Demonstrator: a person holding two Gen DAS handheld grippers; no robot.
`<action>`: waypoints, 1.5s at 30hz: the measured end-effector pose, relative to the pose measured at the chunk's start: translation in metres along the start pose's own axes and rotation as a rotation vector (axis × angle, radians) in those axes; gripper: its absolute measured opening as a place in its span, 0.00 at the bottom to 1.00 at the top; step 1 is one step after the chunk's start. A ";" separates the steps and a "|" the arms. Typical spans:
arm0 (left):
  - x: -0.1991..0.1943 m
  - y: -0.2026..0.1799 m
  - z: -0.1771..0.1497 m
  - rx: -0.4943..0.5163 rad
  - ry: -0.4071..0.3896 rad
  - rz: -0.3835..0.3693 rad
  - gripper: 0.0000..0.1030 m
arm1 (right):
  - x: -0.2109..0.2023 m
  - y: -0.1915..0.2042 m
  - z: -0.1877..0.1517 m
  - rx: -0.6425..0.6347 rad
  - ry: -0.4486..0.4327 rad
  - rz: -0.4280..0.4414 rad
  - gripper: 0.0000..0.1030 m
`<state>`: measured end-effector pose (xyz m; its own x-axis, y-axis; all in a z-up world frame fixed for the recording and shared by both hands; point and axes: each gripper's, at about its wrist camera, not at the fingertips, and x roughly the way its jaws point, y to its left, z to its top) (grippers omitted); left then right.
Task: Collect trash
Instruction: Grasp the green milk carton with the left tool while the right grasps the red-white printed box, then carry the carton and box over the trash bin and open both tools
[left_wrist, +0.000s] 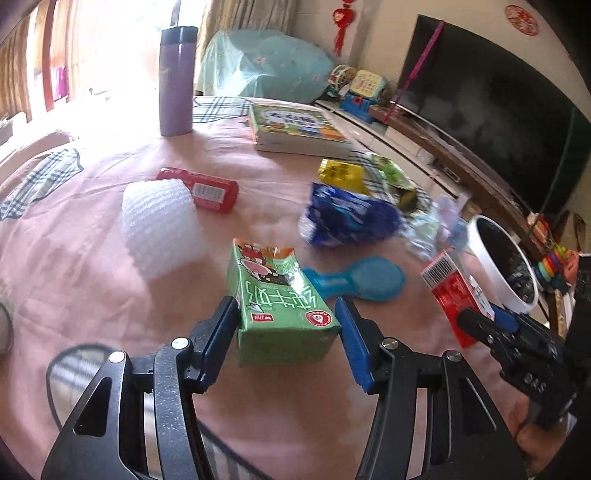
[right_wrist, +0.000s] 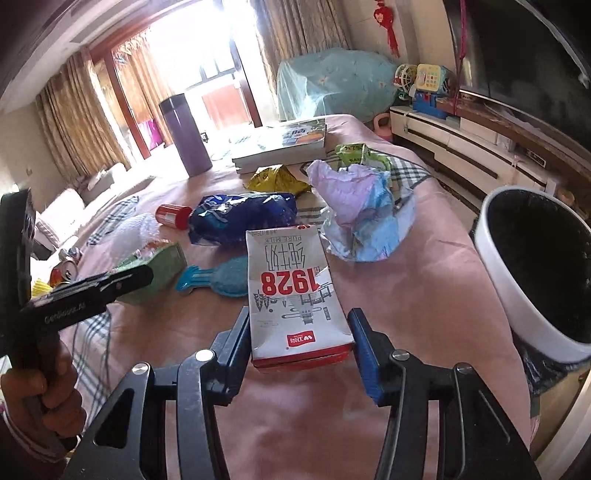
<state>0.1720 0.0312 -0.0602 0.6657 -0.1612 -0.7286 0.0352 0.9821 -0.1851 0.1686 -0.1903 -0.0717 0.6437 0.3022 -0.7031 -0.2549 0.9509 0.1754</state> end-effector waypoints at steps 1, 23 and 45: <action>-0.004 -0.004 -0.003 0.008 -0.002 -0.008 0.53 | -0.005 -0.003 -0.003 0.007 -0.005 -0.003 0.50; 0.015 -0.042 -0.035 0.118 0.091 -0.016 0.47 | -0.047 -0.049 -0.026 0.137 -0.028 -0.023 0.50; -0.009 -0.166 -0.017 0.325 0.021 -0.228 0.47 | -0.107 -0.125 -0.026 0.247 -0.158 -0.131 0.50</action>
<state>0.1477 -0.1324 -0.0338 0.5987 -0.3771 -0.7067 0.4165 0.9001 -0.1275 0.1133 -0.3432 -0.0364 0.7686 0.1647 -0.6182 0.0079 0.9638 0.2666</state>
